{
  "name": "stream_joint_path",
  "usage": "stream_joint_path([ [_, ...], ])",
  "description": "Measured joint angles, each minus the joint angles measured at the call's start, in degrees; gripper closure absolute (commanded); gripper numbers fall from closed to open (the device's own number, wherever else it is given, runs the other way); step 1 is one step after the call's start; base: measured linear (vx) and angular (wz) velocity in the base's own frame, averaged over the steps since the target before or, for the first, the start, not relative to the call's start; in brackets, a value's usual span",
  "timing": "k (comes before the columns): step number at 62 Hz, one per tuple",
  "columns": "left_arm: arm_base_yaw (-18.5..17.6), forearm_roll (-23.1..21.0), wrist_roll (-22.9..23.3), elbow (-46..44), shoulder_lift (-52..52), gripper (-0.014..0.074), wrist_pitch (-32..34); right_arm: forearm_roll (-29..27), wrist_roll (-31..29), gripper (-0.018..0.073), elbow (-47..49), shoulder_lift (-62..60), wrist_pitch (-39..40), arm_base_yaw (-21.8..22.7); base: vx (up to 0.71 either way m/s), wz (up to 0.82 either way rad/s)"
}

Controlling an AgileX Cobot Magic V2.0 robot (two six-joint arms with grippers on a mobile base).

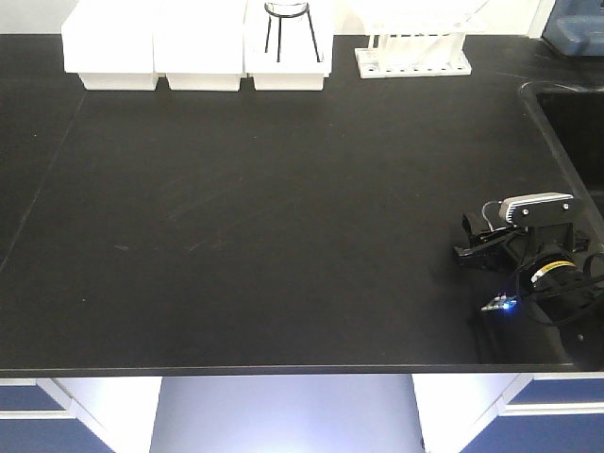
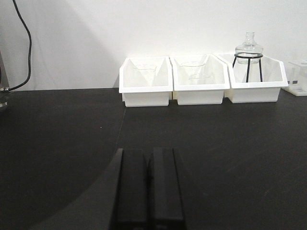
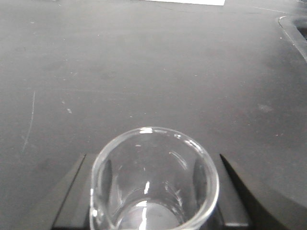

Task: Grab beaker and place in storage area
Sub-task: 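Close the right gripper on the beaker and lift it, then raise the held beaker and pull the right gripper back toward the robot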

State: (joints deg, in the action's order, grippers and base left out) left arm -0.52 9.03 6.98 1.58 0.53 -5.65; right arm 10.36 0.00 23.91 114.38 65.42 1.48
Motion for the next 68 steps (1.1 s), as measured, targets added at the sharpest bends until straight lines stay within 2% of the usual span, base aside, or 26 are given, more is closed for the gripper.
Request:
stream_joint_path([
  [12, 0.00, 0.00, 0.00, 0.00, 0.00, 0.0603, 0.00, 0.00, -0.30, 0.0475, 0.00, 0.00, 0.00, 0.00, 0.00, 0.00],
  [20, 0.00, 0.00, 0.00, 0.00, 0.00, 0.0603, 0.00, 0.06, -0.50, 0.0571, 0.00, 0.00, 0.00, 0.00, 0.00, 0.00],
  [30, 0.00, 0.00, 0.00, 0.00, 0.00, 0.0603, 0.00, 1.93, 0.00, 0.0569, -0.06, -0.83, -0.59, 0.00, 0.00, 0.00],
  [45, 0.00, 0.00, 0.00, 0.00, 0.00, 0.0603, 0.00, 2.93, 3.05, 0.0568, -0.06, -9.39, -1.81, 0.00, 0.00, 0.00],
  [68, 0.00, 0.00, 0.00, 0.00, 0.00, 0.0603, 0.00, 4.75, 7.50, 0.0564, -0.48, -27.83, -20.32, 0.00, 0.00, 0.00],
])
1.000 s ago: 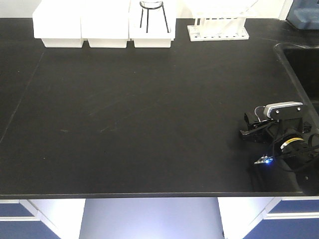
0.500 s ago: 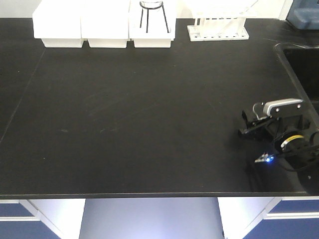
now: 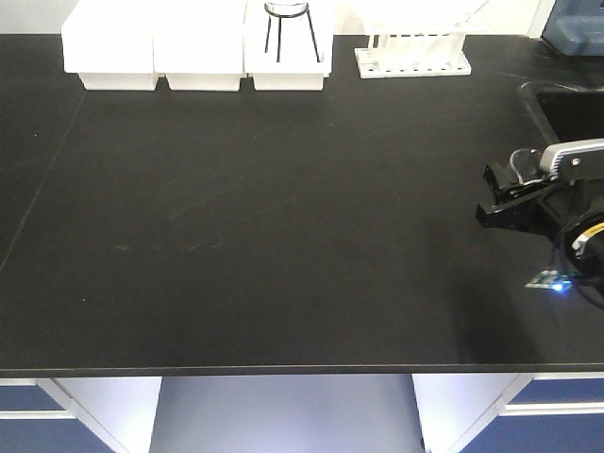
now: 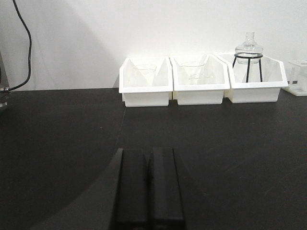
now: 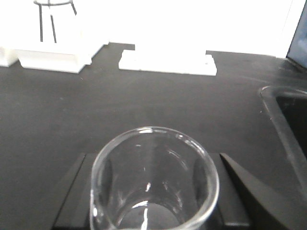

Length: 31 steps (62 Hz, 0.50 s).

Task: Grab beaker and place in storage area
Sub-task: 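Raise the held beaker and pull the right gripper back toward the robot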

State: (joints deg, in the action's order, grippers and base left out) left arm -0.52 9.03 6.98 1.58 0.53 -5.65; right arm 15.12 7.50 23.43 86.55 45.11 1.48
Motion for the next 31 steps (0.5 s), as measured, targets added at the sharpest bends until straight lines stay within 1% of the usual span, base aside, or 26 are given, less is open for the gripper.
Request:
stream_joint_path([
  [10, 0.00, 0.00, 0.00, 0.00, 0.00, 0.0603, 0.00, 1.57, 1.76, 0.0561, -0.05, -7.50, -6.18, 0.00, 0.00, 0.00],
  [19, 0.00, 0.00, 0.00, 0.00, 0.00, 0.0603, 0.00, 1.83, 3.16, 0.0562, -0.23, -14.23, -11.11, 0.00, 0.00, 0.00],
  [25, 0.00, 0.00, 0.00, 0.00, 0.00, 0.0603, 0.00, 2.64, 5.01, 0.0562, -0.28, -17.57, -14.63, 0.00, 0.00, 0.00],
  [31, 0.00, 0.00, 0.00, 0.00, 0.00, 0.0603, 0.00, 3.67, 5.65, 0.0561, -0.34, -20.27, -17.15, 0.00, 0.00, 0.00],
])
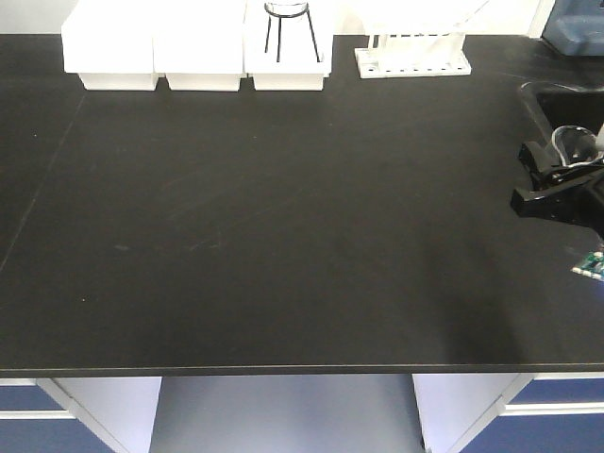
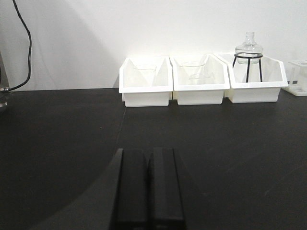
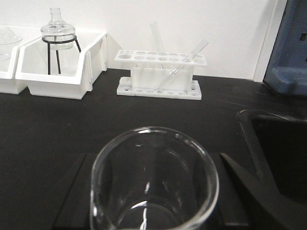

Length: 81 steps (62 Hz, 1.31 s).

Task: Grab beaker and place in storage area
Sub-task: 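Raise the held beaker and pull the right gripper back toward the robot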

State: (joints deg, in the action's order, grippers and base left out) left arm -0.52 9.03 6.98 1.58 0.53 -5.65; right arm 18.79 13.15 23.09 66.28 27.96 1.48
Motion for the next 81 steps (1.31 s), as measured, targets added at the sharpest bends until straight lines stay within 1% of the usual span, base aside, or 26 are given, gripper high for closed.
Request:
stream_joint_path([
  [13, 0.00, 0.00, 0.00, 0.00, 0.00, 0.0603, 0.00, 0.73, 0.22, 0.0561, 0.00, -1.51, -2.15, 0.00, 0.00, 0.00],
  [31, 0.00, 0.00, 0.00, 0.00, 0.00, 0.0603, 0.00, 2.17, 0.25, 0.0561, 0.00, -1.51, -0.45, 0.00, 0.00, 0.00],
  [81, 0.00, 0.00, 0.00, 0.00, 0.00, 0.0603, 0.00, 2.17, 0.25, 0.0560, 0.00, -1.51, -0.08, 0.00, 0.00, 0.00],
])
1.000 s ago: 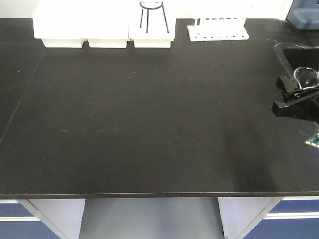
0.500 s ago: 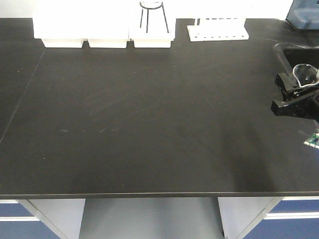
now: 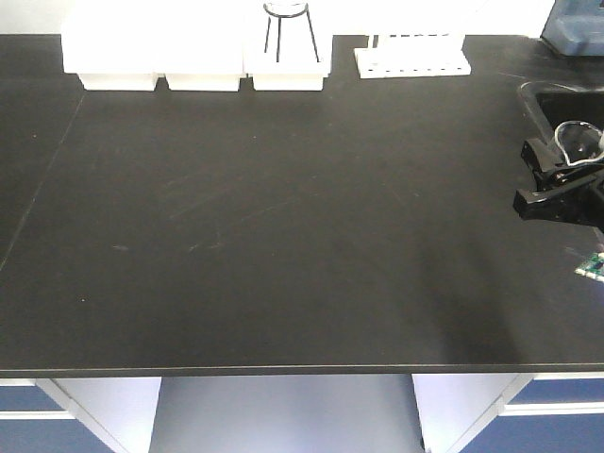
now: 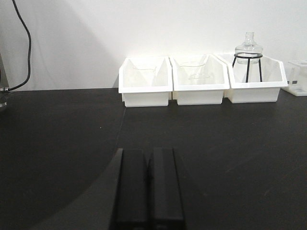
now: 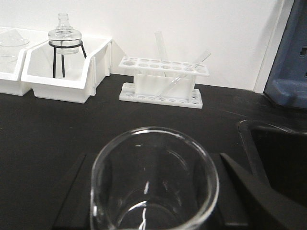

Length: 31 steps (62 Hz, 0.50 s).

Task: Grab beaker and place in storage area
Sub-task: 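Raise the held beaker and pull the right gripper back toward the robot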

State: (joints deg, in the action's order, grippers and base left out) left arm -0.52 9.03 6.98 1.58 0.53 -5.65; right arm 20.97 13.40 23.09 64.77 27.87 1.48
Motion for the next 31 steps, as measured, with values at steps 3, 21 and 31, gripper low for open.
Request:
stream_joint_path([
  [3, 0.00, 0.00, 0.00, 0.00, 0.00, 0.0603, 0.00, 0.00, 0.00, 0.0560, 0.00, 0.00, 0.00, 0.00, 0.00, 0.00],
  [21, 0.00, 0.00, 0.00, 0.00, 0.00, 0.0603, 0.00, 0.00, 0.00, 0.0560, 0.00, 0.00, 0.00, 0.00, 0.00, 0.01],
  [31, 0.00, 0.00, 0.00, 0.00, 0.00, 0.0603, 0.00, 0.00, 0.00, 0.0560, 0.00, 0.00, 0.00, 0.00, -0.02, 0.02],
])
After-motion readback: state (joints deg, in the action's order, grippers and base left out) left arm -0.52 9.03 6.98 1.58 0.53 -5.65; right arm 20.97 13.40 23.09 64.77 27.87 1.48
